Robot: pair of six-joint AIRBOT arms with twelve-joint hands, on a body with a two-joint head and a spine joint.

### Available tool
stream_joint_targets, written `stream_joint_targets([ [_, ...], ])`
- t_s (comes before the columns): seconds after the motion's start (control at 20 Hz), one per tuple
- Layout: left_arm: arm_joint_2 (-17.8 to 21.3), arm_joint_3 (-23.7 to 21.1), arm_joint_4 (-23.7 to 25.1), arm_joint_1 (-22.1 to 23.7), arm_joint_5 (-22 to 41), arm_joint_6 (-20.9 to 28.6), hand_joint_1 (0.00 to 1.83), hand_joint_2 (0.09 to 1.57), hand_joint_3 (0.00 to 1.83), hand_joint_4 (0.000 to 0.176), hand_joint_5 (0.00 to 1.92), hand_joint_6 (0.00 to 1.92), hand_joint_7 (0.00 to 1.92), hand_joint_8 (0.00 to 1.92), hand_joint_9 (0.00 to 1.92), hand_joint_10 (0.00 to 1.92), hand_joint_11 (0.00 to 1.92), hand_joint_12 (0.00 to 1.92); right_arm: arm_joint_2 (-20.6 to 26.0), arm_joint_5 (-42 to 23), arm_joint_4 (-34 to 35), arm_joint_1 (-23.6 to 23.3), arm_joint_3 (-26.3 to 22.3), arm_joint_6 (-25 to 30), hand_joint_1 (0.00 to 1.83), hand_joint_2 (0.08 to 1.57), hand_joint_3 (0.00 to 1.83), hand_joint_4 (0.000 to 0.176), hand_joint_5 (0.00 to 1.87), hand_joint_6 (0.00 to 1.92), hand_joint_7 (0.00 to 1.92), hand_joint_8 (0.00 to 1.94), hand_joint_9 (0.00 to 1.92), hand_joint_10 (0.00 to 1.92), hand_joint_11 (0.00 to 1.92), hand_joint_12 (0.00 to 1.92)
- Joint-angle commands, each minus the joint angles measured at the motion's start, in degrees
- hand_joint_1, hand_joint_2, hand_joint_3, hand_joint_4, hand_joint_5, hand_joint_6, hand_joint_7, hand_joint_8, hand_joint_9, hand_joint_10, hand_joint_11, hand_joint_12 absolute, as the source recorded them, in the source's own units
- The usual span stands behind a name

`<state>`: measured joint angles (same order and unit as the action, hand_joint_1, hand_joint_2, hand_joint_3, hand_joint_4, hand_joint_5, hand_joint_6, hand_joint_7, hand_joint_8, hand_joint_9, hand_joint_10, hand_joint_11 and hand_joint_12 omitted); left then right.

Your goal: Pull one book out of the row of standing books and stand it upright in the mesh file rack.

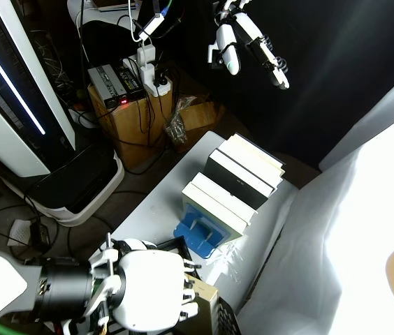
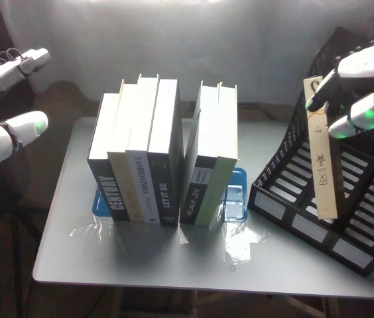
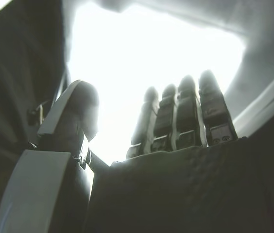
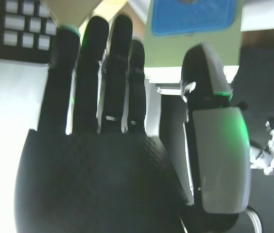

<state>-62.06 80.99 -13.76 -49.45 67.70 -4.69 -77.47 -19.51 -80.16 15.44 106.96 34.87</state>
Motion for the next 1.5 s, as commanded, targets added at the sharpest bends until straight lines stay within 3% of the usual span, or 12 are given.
stream_joint_targets([
  [0.0,0.3,0.2,-1.3,0.2,7.1,0.3,0.56,1.48,0.00,0.000,0.08,0.00,0.00,0.00,0.00,0.00,0.00,0.00,1.4,-2.4,2.5,-0.1,-0.3,0.1,0.79,1.14,0.00,0.000,0.61,0.01,0.72,0.30,0.43,1.20,0.26,1.82],
  [0.15,0.3,0.2,-1.3,0.1,7.1,0.3,0.59,1.48,0.00,0.000,0.09,0.00,0.00,0.00,0.00,0.00,0.00,0.00,3.4,-2.7,7.0,-0.1,-3.1,-5.9,0.81,1.12,0.00,0.000,0.61,0.01,0.56,0.60,0.40,1.36,0.29,1.91],
  [0.25,0.3,0.2,-1.4,0.0,7.1,0.3,0.58,1.48,0.00,0.000,0.08,0.00,0.00,0.00,0.00,0.00,0.00,0.00,4.9,-1.5,7.3,-0.1,-6.4,-10.9,0.81,1.14,0.01,0.000,0.56,0.00,0.48,0.61,0.42,1.40,0.41,1.89],
  [0.3,0.3,0.2,-1.4,0.0,7.1,0.3,0.57,1.48,0.00,0.000,0.08,0.00,0.00,0.00,0.00,0.00,0.00,0.00,5.4,-0.9,7.2,-0.3,-7.9,-13.2,0.85,1.14,0.00,0.000,0.46,0.00,0.38,0.37,0.23,1.02,0.08,1.70],
  [0.4,0.3,0.2,-1.5,-0.1,7.1,0.3,0.56,1.48,0.00,0.000,0.08,0.00,0.00,0.00,0.00,0.00,0.00,0.00,6.8,0.6,4.1,-1.9,-11.1,-15.9,0.85,1.14,0.00,0.000,0.44,0.00,0.40,0.23,0.22,0.86,0.02,1.64],
  [0.5,0.3,0.2,-1.6,-0.1,7.1,0.3,0.54,1.48,0.00,0.000,0.08,0.00,0.00,0.00,0.00,0.00,0.00,0.00,7.2,2.6,-2.5,-3.9,-13.4,-16.0,0.89,1.08,0.00,0.073,0.11,0.02,0.14,0.01,0.05,0.19,0.00,0.63],
  [0.85,0.2,0.2,-1.6,-0.1,7.2,0.3,0.54,1.48,0.00,0.000,0.08,0.00,0.00,0.00,0.00,0.00,0.00,0.00,6.8,5.7,-15.5,-4.8,-17.1,-15.9,0.90,1.07,0.00,0.074,0.11,0.01,0.14,0.00,0.06,0.14,0.00,0.54],
  [1.05,0.2,0.2,-1.9,-0.3,7.2,0.3,0.54,1.48,0.00,0.000,0.08,0.00,0.00,0.00,0.00,0.00,0.00,0.00,4.8,7.5,-33.8,-4.8,-17.3,-7.1,0.90,1.07,0.00,0.074,0.11,0.01,0.14,0.00,0.06,0.14,0.00,0.54],
  [1.2,0.1,0.2,-1.9,-0.3,7.2,0.3,0.54,1.48,0.00,0.000,0.08,0.00,0.00,0.00,0.00,0.00,0.00,0.00,2.5,8.8,-57.4,-4.8,-17.1,7.7,0.90,1.07,0.00,0.074,0.11,0.01,0.14,0.00,0.06,0.13,0.00,0.54],
  [1.25,0.0,0.3,-1.9,-0.3,7.2,0.3,0.56,1.48,0.00,0.000,0.09,0.00,0.00,0.00,0.00,0.00,0.00,0.00,1.2,8.8,-70.2,-4.8,-16.7,16.0,0.94,1.05,0.00,0.045,0.05,0.00,0.05,0.00,0.01,0.06,0.00,0.34],
  [1.35,-0.1,0.4,-1.8,-0.3,7.1,0.3,0.56,1.48,0.00,0.000,0.09,0.00,0.00,0.00,0.00,0.00,0.00,0.00,-0.2,8.3,-75.5,-4.1,-15.5,18.7,0.93,1.03,0.00,0.028,0.01,0.00,0.01,0.00,0.00,0.02,0.00,0.19],
  [1.45,-0.2,0.5,-1.8,-0.4,7.1,0.3,0.54,1.48,0.00,0.000,0.08,0.00,0.00,0.00,0.00,0.00,0.00,0.00,-2.2,8.4,-77.1,-3.1,-13.4,18.8,0.98,0.99,0.00,0.007,0.07,0.00,0.04,0.00,0.09,0.02,0.00,0.42],
])
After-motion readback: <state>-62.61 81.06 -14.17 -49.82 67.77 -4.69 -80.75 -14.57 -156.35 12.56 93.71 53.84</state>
